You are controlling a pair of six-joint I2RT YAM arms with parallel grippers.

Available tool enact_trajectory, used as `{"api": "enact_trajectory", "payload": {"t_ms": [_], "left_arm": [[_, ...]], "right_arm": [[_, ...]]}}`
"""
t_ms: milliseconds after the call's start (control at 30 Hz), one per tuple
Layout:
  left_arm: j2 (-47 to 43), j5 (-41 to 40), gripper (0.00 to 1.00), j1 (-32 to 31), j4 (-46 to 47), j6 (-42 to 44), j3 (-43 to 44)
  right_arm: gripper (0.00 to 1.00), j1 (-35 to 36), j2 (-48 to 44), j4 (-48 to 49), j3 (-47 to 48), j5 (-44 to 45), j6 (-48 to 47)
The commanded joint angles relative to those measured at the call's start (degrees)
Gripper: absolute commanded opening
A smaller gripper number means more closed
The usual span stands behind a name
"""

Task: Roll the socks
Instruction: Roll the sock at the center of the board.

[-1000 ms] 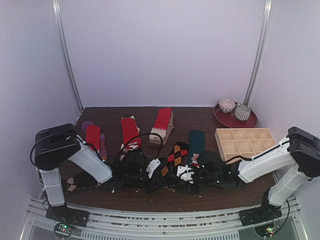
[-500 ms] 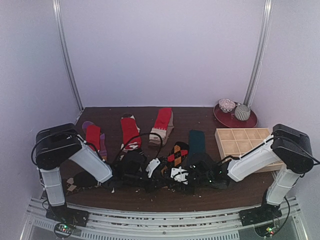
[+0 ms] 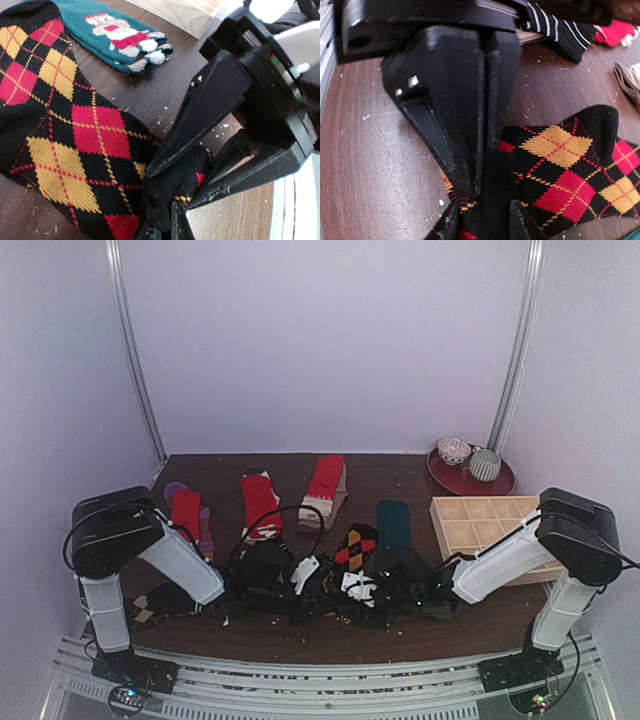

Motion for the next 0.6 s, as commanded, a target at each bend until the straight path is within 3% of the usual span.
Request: {"api": "enact_trajectory", "payload": {"t_ms": [0, 67, 200, 367, 567], "left_arm": [[2.19, -0.2, 0.0, 0.93, -10.62, 1.17, -4.31], [0.07, -0.92, 0.14, 1.17, -9.56, 1.61, -5.63], [-6.87, -4.32, 0.44, 1.2, -9.88, 4.33, -7.54], [-16.31, -8.58, 0.55, 1.08, -8.76, 10.09, -10.78], [-19.84, -12.01, 0.56, -0.21, -3.78, 19.51, -10.89]], "right_arm": [[0.23, -0.57, 2.0, -8.63, -1.25, 2.36, 4.43], [0.14, -0.83, 2.84, -10.96, -0.44, 1.53, 6.58], [0.11, -2.66, 4.39, -15.67, 1.6, -2.29, 12.77], [0.1, -5.53, 7.31, -23.03, 5.96, -14.21, 21.68], [0.11, -7.95, 9.24, -29.14, 8.96, -25.48, 26.71]]}}
